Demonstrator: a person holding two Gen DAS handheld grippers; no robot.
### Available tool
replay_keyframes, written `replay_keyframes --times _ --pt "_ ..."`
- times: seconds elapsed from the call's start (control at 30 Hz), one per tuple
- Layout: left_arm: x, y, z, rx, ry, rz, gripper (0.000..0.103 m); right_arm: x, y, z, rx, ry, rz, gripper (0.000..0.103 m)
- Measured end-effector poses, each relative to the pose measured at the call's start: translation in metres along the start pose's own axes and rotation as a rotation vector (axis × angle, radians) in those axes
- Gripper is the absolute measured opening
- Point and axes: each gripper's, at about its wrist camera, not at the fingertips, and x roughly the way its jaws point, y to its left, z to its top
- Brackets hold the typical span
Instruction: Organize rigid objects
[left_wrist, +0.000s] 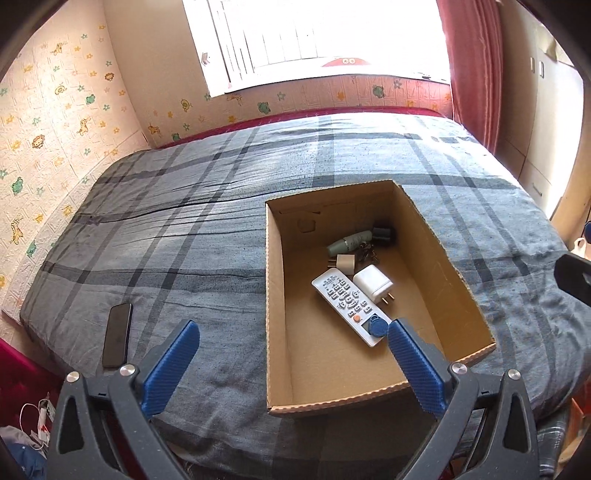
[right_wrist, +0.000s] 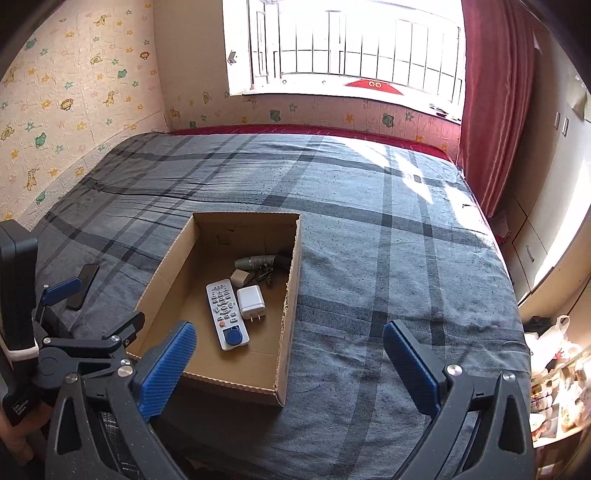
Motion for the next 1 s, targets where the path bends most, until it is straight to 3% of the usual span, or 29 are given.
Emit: replay_keyframes --times 0.2,0.53,1.0 --pt "-0.027 -0.018 0.000 0.033 -0.016 0.013 0.103 -0.014 -0.003 -0.001 -0.004 0.002 -0.003 0.103" --pt "-0.063 -0.029 0.002 0.001 -0.099 -0.022 0.103 -0.036 -0.012 0.002 0.014 -0.014 -0.016 0.103" --pt "-0.073 -0.036 0.002 0.002 -0.127 -0.025 0.103 -0.053 -0.014 0.004 0.038 -0.053 -0.037 0.103"
